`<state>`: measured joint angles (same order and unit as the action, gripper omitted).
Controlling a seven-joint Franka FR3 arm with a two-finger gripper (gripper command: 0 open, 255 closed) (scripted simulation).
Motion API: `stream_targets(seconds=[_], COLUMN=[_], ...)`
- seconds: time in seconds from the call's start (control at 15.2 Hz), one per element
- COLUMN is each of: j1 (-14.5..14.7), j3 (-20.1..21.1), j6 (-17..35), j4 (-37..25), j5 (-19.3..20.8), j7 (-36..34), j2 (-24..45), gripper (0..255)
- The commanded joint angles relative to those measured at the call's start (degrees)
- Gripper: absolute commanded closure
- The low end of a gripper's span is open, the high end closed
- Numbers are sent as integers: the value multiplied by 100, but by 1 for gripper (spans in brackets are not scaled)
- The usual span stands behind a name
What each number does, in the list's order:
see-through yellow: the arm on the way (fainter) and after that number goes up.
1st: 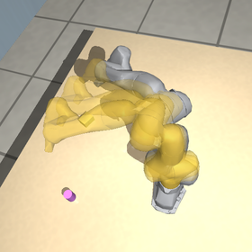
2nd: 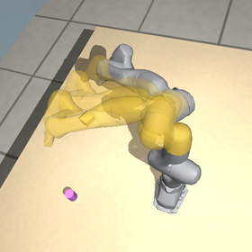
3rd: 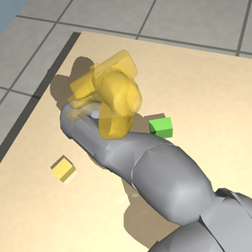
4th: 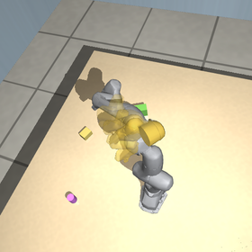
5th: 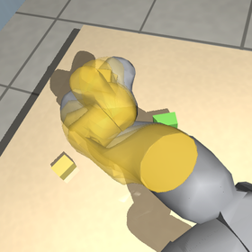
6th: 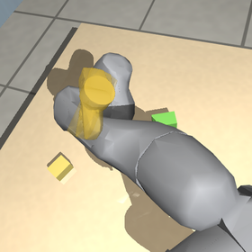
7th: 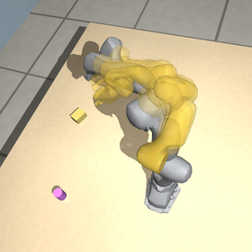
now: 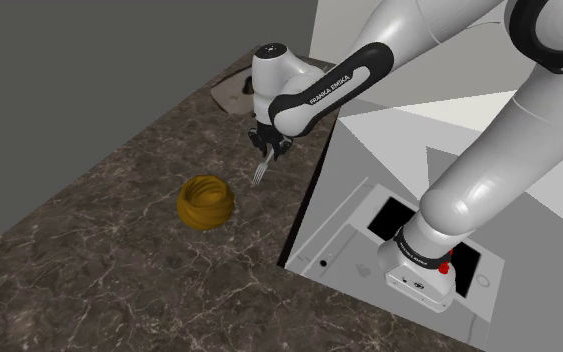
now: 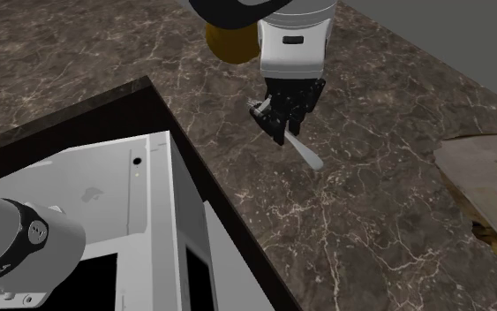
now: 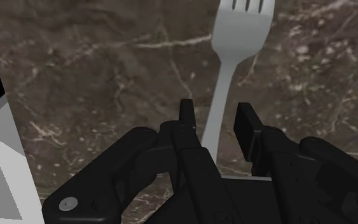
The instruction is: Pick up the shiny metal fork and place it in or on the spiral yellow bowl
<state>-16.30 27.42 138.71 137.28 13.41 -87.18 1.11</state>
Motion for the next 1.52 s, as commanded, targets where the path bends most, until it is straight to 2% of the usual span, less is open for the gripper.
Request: stream_targets(seconds=[0.0,0.46,1.45], j1=[0,0,50], j3=[0,0,-39], j6=[-1,1,-1110], j4=[1,1,-425], j5=[0,1,-710], j7=[0,-1,628], j2=[0,1,-837], gripper=[255,255,255])
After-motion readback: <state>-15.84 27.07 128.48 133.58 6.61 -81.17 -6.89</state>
